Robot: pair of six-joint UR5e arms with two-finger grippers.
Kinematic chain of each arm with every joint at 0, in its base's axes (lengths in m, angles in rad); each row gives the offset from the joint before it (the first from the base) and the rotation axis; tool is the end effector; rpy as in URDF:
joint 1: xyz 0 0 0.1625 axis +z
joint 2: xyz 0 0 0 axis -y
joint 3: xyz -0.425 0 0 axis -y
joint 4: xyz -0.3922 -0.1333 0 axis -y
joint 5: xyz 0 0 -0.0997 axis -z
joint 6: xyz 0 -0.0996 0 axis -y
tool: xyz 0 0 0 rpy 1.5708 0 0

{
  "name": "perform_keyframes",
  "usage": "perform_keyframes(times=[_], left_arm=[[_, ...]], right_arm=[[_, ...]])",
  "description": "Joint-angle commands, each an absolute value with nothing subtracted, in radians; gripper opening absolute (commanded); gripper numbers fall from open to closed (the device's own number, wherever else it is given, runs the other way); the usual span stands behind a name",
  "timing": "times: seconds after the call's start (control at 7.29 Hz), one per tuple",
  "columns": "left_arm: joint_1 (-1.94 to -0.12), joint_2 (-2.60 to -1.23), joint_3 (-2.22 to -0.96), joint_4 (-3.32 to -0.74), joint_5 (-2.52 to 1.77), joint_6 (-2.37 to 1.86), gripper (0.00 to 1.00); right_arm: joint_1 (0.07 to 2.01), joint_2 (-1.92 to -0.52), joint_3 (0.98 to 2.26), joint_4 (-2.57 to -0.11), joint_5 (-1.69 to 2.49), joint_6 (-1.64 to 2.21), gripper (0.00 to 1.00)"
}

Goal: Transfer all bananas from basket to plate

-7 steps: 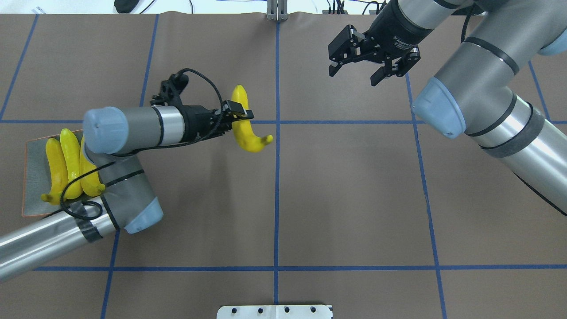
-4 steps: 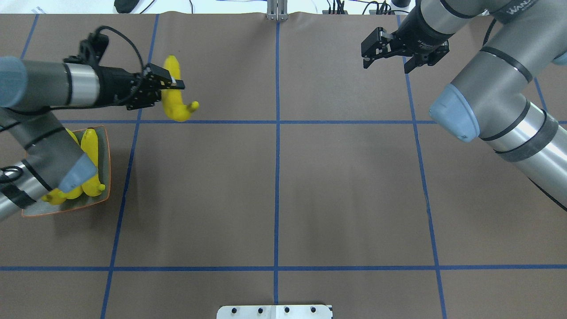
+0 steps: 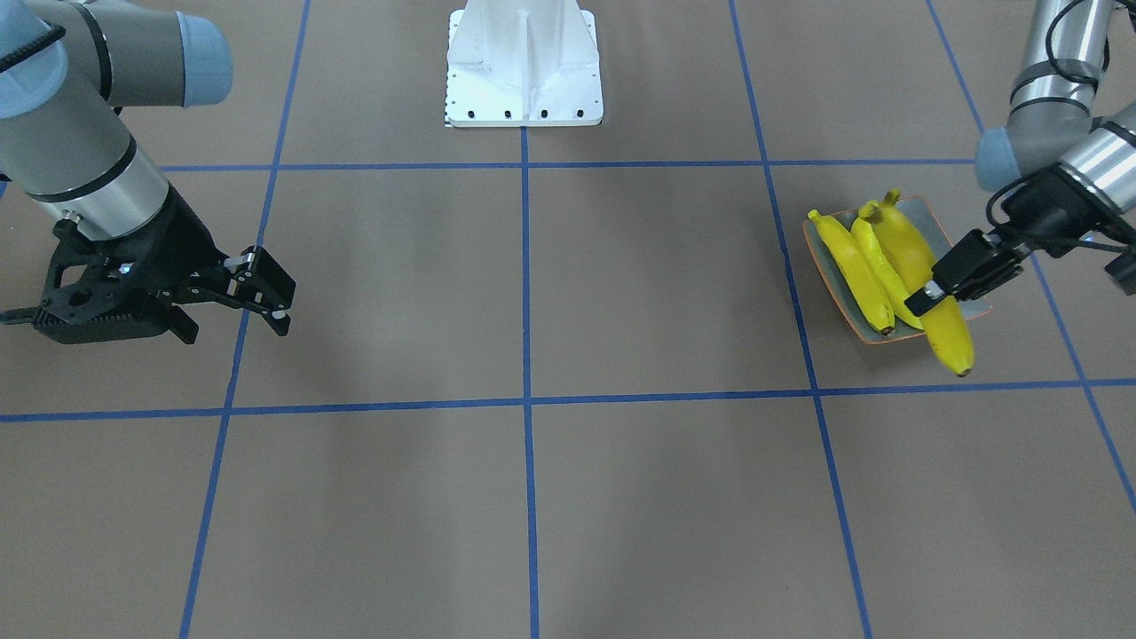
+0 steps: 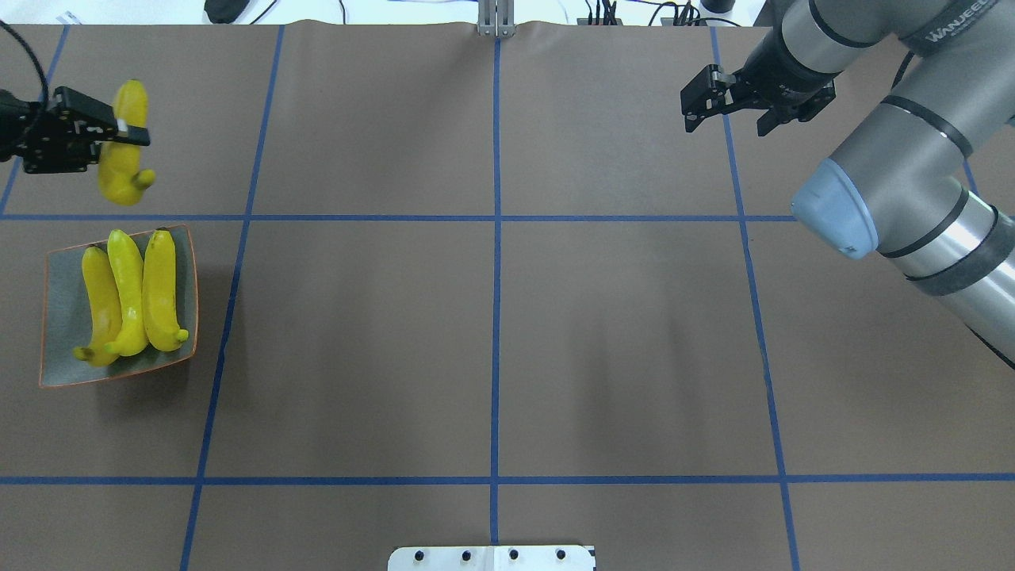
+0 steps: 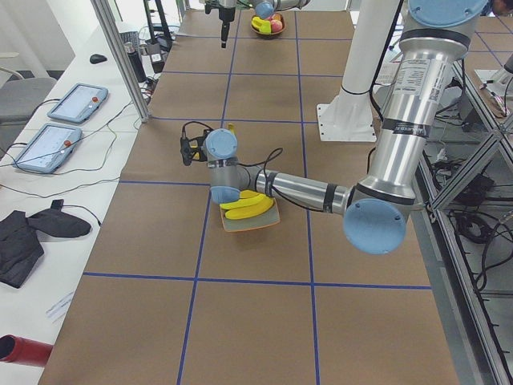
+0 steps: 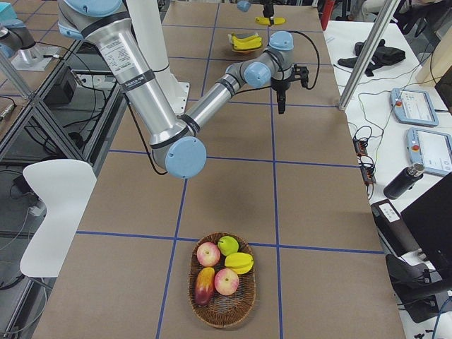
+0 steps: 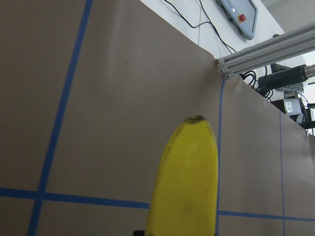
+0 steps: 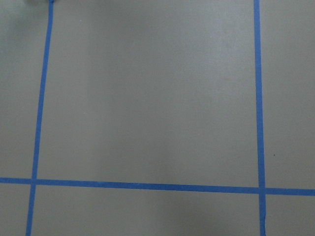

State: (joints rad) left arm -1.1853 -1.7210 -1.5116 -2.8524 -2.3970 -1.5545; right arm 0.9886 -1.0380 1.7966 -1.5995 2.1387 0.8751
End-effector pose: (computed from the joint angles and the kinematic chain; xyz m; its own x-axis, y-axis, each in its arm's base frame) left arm 0.1474 -0.5229 0.4626 0.0798 -0.1674 -0.9827 0.3556 0.9257 -0.1288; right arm -0.2803 -0.5707 0.2549 0.6395 -0.0113 0.7687 -0.1265 0.9847 0.1197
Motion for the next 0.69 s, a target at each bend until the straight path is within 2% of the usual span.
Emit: perform_keyframes(times=[0.0,0.55], left_arm=[[-1.229,-1.594,-1.523,-2.867,-2.430,-1.542,0.00],[-1.224,-1.542,-1.457,-2.908,-2.419,-1.542,0.00]], right_arm=[[0.989,-1.042,1.796,-1.600,2.138,0.874,1.00],[0.989,-1.043,1.796,-1.600,2.138,0.874,1.00]])
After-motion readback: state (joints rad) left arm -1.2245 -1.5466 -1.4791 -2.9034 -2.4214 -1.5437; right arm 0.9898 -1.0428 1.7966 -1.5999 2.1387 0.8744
